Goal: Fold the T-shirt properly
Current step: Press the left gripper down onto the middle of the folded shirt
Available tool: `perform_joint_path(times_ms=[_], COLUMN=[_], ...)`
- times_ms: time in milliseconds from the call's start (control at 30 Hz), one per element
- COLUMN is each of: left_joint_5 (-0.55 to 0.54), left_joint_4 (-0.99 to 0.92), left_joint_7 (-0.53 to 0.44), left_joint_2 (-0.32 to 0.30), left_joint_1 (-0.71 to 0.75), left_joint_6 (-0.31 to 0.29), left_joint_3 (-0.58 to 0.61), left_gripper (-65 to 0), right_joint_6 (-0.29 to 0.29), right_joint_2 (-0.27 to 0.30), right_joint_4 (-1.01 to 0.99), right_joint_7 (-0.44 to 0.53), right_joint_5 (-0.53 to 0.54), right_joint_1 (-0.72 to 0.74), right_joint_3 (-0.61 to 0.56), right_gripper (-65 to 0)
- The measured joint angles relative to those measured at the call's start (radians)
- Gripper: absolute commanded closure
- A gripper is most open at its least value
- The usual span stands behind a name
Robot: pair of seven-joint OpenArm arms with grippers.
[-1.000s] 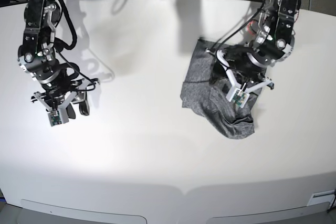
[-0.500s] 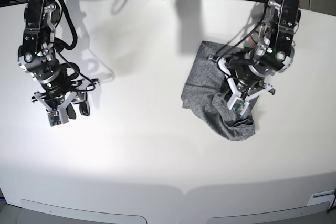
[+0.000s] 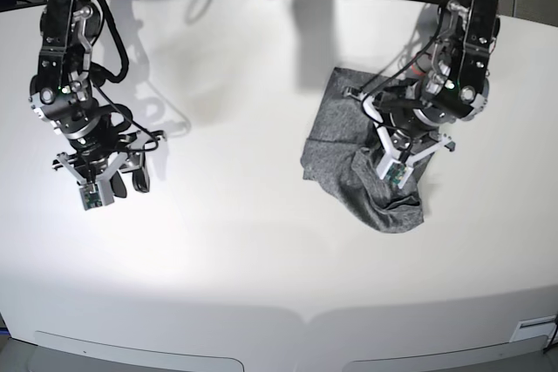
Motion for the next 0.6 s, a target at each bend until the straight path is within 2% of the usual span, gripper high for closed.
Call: perform_joint_path(times_ms=[200,300,367,600], left_joint_5=[0.000,-0.001,-0.003,-0.003], left_joint_4=[0.026,0.026,0.026,0.026], left_joint_7=[0.025,0.027,0.027,0.027], left_joint_2=[0.000,0.000,0.000,0.000], left_joint_1=[0.000,0.000,0.000,0.000], left_joint_6=[0.000,0.000,0.000,0.000], left_joint_3=[0.000,0.000,0.000,0.000], left_gripper=[0.0,-16.0,-21.6,-22.2], right_joint_6=[0.000,0.000,0.000,0.000], right_joint_2=[0.000,0.000,0.000,0.000], right_joint_4=[0.000,0.000,0.000,0.000], right_joint_7=[0.000,0.000,0.000,0.000], right_joint_5=[0.000,0.000,0.000,0.000], right_joint_1=[0.000,0.000,0.000,0.000], right_joint_3=[0.000,0.000,0.000,0.000], right_gripper=[-23.1,-23.1,-23.1,-23.1])
